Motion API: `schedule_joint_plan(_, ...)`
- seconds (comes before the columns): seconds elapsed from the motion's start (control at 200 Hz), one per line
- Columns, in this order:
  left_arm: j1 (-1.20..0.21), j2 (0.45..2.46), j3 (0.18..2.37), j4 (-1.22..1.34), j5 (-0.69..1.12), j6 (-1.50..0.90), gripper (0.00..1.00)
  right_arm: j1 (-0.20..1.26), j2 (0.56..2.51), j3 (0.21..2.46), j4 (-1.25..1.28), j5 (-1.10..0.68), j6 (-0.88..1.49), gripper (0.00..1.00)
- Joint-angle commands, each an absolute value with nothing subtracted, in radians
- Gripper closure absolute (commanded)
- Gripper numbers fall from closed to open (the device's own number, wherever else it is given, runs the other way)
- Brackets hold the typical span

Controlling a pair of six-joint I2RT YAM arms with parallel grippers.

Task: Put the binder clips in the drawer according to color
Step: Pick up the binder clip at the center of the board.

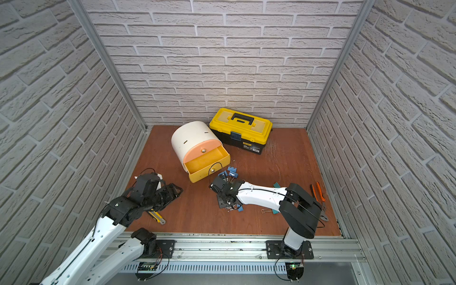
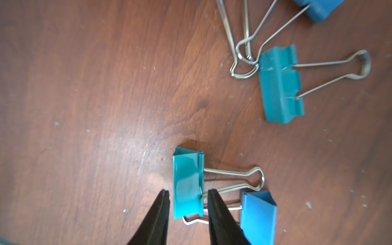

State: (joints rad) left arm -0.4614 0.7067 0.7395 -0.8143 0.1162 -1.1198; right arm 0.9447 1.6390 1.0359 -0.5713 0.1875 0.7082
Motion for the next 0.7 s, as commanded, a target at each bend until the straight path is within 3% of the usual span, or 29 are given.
schedule_joint_plan(0.0, -0.467, 0.753, 0.798, -0.785, 0.106, -1.088, 0.30, 0.954, 1.582, 1.023, -0.597, 0.221, 0.716, 0.68)
schedule_joint_plan(0.695, -0.468, 0.757, 0.803, -0.790, 0.109, -1.098, 0.30, 0.958, 1.772, 1.086, -0.565, 0.158, 0.689, 0.61)
